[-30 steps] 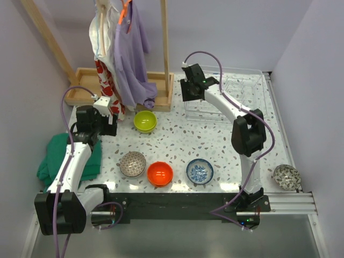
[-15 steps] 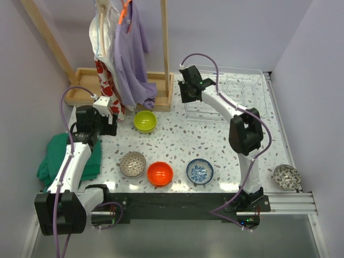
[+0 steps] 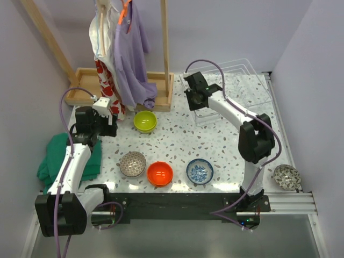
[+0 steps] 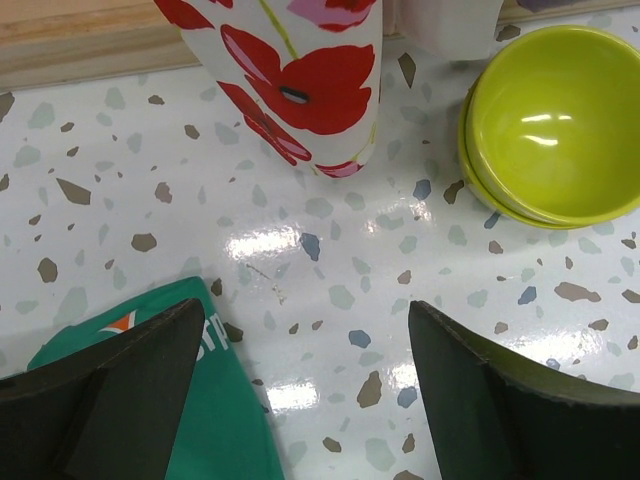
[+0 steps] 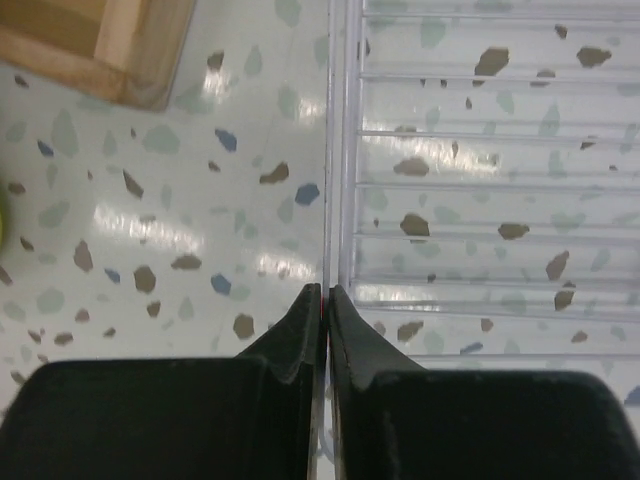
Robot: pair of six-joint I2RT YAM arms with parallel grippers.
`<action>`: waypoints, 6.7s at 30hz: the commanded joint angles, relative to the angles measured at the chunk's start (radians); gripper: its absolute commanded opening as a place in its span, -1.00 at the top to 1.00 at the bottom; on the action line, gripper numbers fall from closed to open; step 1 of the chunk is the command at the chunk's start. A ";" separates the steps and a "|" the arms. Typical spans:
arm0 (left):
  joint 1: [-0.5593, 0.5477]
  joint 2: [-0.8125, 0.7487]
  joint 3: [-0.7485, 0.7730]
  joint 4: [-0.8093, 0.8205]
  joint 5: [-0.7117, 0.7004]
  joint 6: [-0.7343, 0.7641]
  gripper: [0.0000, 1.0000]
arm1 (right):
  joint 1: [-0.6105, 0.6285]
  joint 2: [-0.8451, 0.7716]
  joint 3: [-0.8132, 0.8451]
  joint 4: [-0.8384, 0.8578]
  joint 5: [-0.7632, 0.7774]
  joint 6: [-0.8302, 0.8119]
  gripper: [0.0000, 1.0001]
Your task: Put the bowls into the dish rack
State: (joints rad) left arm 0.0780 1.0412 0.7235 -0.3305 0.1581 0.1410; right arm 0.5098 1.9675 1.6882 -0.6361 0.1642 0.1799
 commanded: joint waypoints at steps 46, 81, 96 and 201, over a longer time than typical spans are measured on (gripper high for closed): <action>-0.115 0.016 -0.021 0.010 0.215 0.167 -0.67 | -0.365 -0.486 -0.440 -0.327 -0.373 -1.384 1.00; -0.204 0.078 0.077 -0.213 0.238 0.539 -0.72 | -0.194 -1.035 -0.712 -0.484 -0.625 -1.266 -0.55; -0.254 0.082 0.082 -0.186 0.153 0.526 -0.72 | 0.104 -0.946 -0.915 -0.327 -0.557 -1.516 -0.52; -0.693 0.482 0.513 0.041 0.040 0.396 -0.67 | -0.501 -0.443 -0.360 0.420 -1.128 0.345 1.00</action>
State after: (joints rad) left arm -0.6090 1.4574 1.1454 -0.3569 0.2150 0.5766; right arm 0.0334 1.5085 1.3155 -0.3393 -0.8841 0.4412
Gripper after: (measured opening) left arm 0.836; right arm 0.034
